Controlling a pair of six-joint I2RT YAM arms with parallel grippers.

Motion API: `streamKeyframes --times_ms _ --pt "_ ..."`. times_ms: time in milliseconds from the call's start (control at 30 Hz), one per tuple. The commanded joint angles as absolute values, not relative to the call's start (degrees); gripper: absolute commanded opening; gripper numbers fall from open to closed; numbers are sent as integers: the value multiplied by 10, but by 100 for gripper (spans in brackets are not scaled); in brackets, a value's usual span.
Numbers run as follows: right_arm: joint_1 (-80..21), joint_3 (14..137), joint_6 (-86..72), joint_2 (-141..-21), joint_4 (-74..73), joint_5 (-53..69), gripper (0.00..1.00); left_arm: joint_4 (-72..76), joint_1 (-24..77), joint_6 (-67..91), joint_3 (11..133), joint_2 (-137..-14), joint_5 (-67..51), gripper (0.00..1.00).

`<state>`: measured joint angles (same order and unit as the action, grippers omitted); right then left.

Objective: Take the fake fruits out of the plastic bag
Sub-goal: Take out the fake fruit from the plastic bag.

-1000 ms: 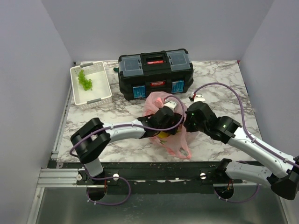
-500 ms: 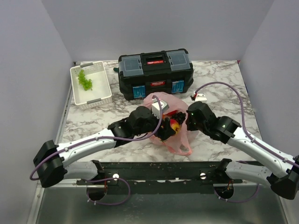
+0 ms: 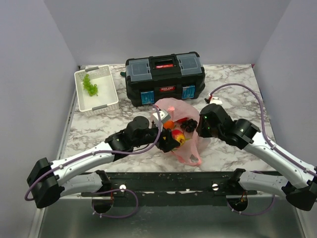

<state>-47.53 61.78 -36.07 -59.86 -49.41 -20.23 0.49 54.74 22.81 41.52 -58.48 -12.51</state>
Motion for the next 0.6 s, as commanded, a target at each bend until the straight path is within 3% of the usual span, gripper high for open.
streamKeyframes --times_ms 0,100,200,367,467,567 --pt "-476 617 -381 -616 -516 -159 24 112 552 294 397 -639 -210 13" --pt "-476 621 -404 -629 -517 -147 32 130 559 307 401 -671 -219 11" --pt "-476 622 -434 -642 -523 -127 54 144 562 324 398 -690 -227 8" --pt "-476 627 -488 -665 -561 -104 81 120 563 302 391 -675 -196 8" --pt "-476 619 -493 -663 -560 -93 85 88 562 278 398 -664 -177 8" --pt "-476 613 -501 -670 -577 -90 79 66 562 261 398 -645 -148 7"
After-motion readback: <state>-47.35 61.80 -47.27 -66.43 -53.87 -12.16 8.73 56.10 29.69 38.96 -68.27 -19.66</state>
